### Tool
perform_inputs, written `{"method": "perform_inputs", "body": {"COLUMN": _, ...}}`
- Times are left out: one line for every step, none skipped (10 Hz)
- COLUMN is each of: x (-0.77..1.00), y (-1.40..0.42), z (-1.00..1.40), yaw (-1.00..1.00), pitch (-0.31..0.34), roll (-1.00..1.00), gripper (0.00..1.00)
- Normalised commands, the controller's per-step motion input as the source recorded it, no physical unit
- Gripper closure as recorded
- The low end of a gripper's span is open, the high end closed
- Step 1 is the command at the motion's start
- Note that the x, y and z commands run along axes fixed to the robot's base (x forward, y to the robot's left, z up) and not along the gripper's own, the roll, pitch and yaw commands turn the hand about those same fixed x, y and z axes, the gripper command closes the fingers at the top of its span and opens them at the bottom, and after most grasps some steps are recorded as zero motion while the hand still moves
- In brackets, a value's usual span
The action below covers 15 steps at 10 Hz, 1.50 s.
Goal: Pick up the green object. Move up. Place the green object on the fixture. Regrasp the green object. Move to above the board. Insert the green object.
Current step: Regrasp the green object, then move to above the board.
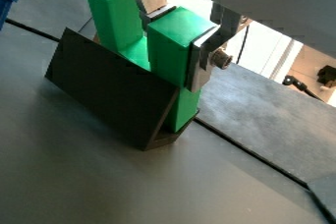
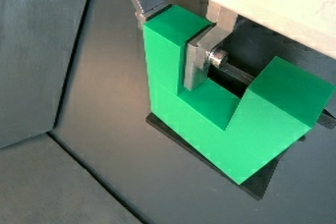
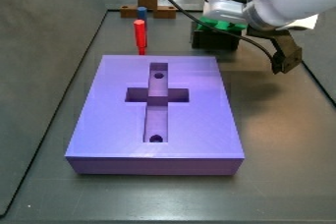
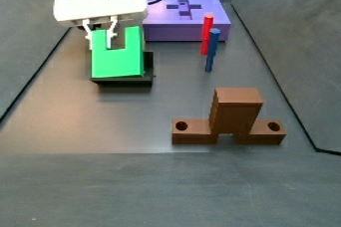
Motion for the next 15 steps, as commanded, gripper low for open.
{"method": "perform_inputs", "body": {"x": 0.00, "y": 0.00, "z": 0.00, "yaw": 0.00, "pitch": 0.000, "roll": 0.00, "gripper": 1.00}}
{"method": "perform_inputs", "body": {"x": 0.00, "y": 0.00, "z": 0.00, "yaw": 0.00, "pitch": 0.000, "roll": 0.00, "gripper": 1.00}}
{"method": "perform_inputs", "body": {"x": 0.00, "y": 0.00, "z": 0.00, "yaw": 0.00, "pitch": 0.000, "roll": 0.00, "gripper": 1.00}}
{"method": "perform_inputs", "body": {"x": 0.00, "y": 0.00, "z": 0.00, "yaw": 0.00, "pitch": 0.000, "roll": 0.00, "gripper": 1.00}}
{"method": "perform_inputs", "body": {"x": 0.00, "y": 0.00, "z": 0.00, "yaw": 0.00, "pitch": 0.000, "roll": 0.00, "gripper": 1.00}}
{"method": "perform_inputs", "body": {"x": 0.00, "y": 0.00, "z": 0.00, "yaw": 0.00, "pitch": 0.000, "roll": 0.00, "gripper": 1.00}}
{"method": "perform_inputs", "body": {"x": 0.00, "y": 0.00, "z": 0.00, "yaw": 0.00, "pitch": 0.000, "roll": 0.00, "gripper": 1.00}}
{"method": "perform_inputs", "body": {"x": 0.00, "y": 0.00, "z": 0.00, "yaw": 0.00, "pitch": 0.000, "roll": 0.00, "gripper": 1.00}}
{"method": "perform_inputs", "body": {"x": 0.00, "y": 0.00, "z": 0.00, "yaw": 0.00, "pitch": 0.000, "roll": 0.00, "gripper": 1.00}}
{"method": "perform_inputs", "body": {"x": 0.00, "y": 0.00, "z": 0.00, "yaw": 0.00, "pitch": 0.000, "roll": 0.00, "gripper": 1.00}}
{"method": "perform_inputs", "body": {"x": 0.00, "y": 0.00, "z": 0.00, "yaw": 0.00, "pitch": 0.000, "roll": 0.00, "gripper": 1.00}}
{"method": "perform_inputs", "body": {"x": 0.00, "y": 0.00, "z": 0.00, "yaw": 0.00, "pitch": 0.000, "roll": 0.00, "gripper": 1.00}}
{"method": "perform_inputs", "body": {"x": 0.00, "y": 0.00, "z": 0.00, "yaw": 0.00, "pitch": 0.000, "roll": 0.00, "gripper": 1.00}}
{"method": "perform_inputs", "body": {"x": 0.00, "y": 0.00, "z": 0.00, "yaw": 0.00, "pitch": 0.000, "roll": 0.00, "gripper": 1.00}}
{"method": "perform_inputs", "body": {"x": 0.00, "y": 0.00, "z": 1.40, "yaw": 0.00, "pitch": 0.000, "roll": 0.00, "gripper": 1.00}}
